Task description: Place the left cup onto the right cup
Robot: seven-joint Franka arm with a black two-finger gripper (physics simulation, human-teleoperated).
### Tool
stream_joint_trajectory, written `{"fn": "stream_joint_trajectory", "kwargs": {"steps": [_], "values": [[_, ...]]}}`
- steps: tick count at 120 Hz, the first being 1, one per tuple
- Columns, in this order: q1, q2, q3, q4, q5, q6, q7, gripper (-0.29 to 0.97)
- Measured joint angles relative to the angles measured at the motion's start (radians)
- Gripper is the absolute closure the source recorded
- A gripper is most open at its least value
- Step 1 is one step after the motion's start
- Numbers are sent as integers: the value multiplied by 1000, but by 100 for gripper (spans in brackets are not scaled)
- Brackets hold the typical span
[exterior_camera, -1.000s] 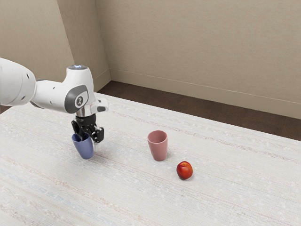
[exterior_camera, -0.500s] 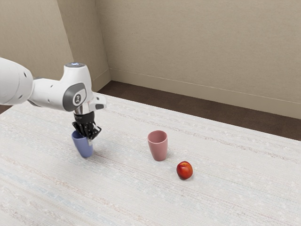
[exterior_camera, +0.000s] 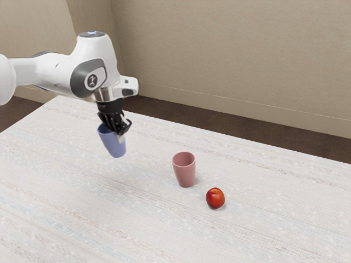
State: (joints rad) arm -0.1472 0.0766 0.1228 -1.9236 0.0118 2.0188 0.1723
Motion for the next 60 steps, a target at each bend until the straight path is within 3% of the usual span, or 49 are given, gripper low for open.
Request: {"fn": "stream_joint_trajectory", "kwargs": {"steps": [41, 60], "values": [[0, 96, -165, 218, 5, -116, 9, 78], [-33, 190, -185, 326, 7, -139, 11, 78]]}}
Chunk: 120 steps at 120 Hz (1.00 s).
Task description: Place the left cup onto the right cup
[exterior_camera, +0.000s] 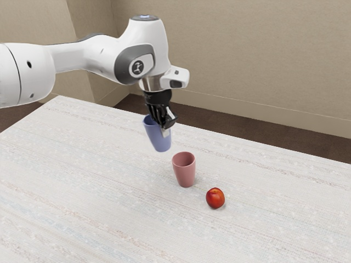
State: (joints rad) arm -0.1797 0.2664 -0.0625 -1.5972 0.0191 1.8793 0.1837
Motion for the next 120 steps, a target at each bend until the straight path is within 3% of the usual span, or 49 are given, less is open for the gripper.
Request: {"fn": "stream_joint_trajectory", "kwargs": {"steps": [47, 120], "values": [[-23, 177, -1, 159, 12, -12, 4, 78], [-42, 248, 1, 173, 30, 19, 0, 78]]}}
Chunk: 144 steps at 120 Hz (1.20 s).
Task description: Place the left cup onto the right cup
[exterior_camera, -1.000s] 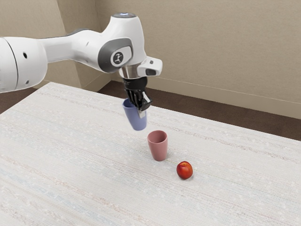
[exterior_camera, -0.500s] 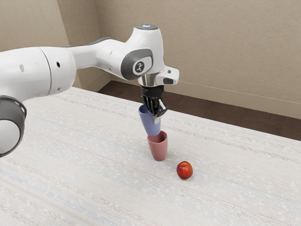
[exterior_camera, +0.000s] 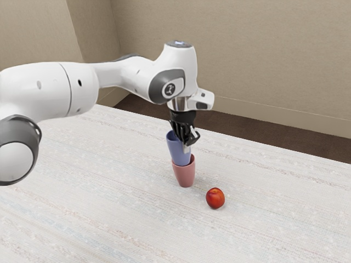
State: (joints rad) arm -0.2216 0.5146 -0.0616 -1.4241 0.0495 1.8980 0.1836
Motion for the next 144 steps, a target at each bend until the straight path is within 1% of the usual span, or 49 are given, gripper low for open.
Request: {"fn": "stream_joint_trajectory", "kwargs": {"steps": [20, 29, 33, 46, 53, 63, 75, 93, 117, 133, 144], "values": [[-1, 19, 0, -7, -2, 35, -2, 78], [-2, 24, -1, -9, -8, 47, -1, 73], [-2, 26, -1, -9, -10, 50, -1, 68], [-2, 27, 0, -10, -17, 59, 0, 44], [-2, 26, 0, -11, -20, 62, 0, 33], [-2, 22, 0, -11, -21, 63, 0, 22], [-2, 4, 0, -11, -23, 59, 2, 14], [-3, -52, -1, -11, -23, 33, 5, 7], [2, -159, 6, -51, -42, -31, 7, 3], [33, -217, 10, -67, -50, -78, 9, 1], [54, -260, 29, -79, -53, -110, 9, 1]]}}
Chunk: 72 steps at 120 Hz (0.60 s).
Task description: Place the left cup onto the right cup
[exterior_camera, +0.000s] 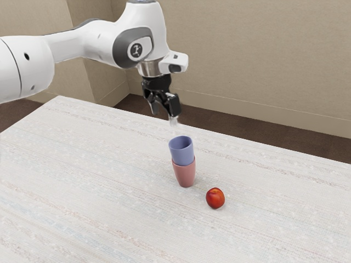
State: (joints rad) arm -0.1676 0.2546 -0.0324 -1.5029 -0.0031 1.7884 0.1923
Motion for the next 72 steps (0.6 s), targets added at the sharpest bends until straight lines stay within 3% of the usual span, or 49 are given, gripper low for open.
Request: {"fn": "stream_joint_trajectory", "kwargs": {"steps": [22, 72], "values": [[10, -97, 59, -38, 3, -38, -5, 0], [6, -133, 81, -38, 5, -80, -12, 0]]}}
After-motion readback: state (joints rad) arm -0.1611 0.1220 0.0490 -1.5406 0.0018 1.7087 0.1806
